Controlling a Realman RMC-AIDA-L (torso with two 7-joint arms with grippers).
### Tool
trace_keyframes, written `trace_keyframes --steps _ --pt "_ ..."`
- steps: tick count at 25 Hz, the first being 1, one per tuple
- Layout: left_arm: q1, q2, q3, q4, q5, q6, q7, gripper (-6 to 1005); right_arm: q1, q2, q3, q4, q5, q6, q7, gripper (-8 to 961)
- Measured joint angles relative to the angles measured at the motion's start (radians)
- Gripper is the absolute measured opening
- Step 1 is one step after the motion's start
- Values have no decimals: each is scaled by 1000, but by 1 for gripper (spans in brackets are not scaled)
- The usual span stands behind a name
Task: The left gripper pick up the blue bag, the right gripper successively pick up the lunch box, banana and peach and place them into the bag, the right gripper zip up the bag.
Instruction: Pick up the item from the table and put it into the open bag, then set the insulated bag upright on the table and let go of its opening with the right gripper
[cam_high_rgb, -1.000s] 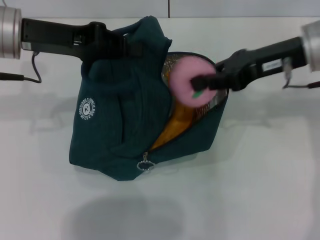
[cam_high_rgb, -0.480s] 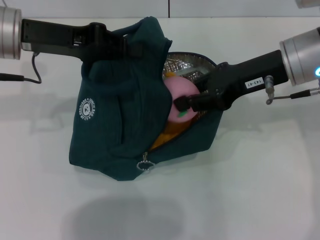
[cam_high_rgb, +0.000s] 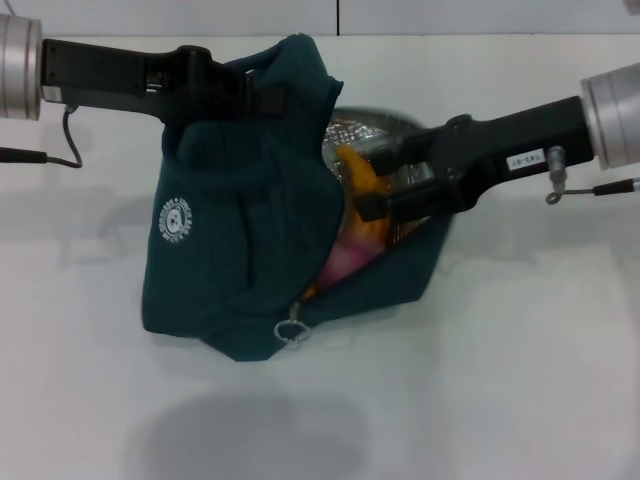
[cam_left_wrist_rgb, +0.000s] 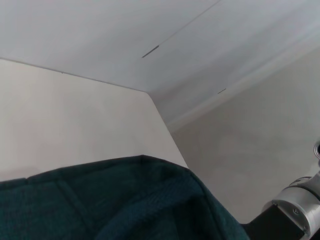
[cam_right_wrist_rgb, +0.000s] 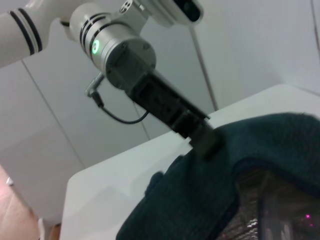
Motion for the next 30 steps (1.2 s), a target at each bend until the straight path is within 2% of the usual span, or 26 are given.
trace_keyframes --steps 5,8,14,19,25,30 --pt "1 0 0 0 0 0 0 36 -18 0 32 -6 14 -5 -15 749" --pt "5 0 1 0 0 0 0 36 -63 -3 78 -48 44 -26 -7 868" --pt "9 0 0 0 0 0 0 35 -203 -7 233 -123 63 -55 135 865" --pt "9 0 -1 0 0 1 0 35 -286 -13 295 -46 59 -58 207 862" --pt "10 -1 1 0 -8 2 -2 35 -266 -19 297 192 56 -28 192 858" --pt "10 -2 2 0 -10 2 -2 35 -213 -6 297 308 62 -2 142 841"
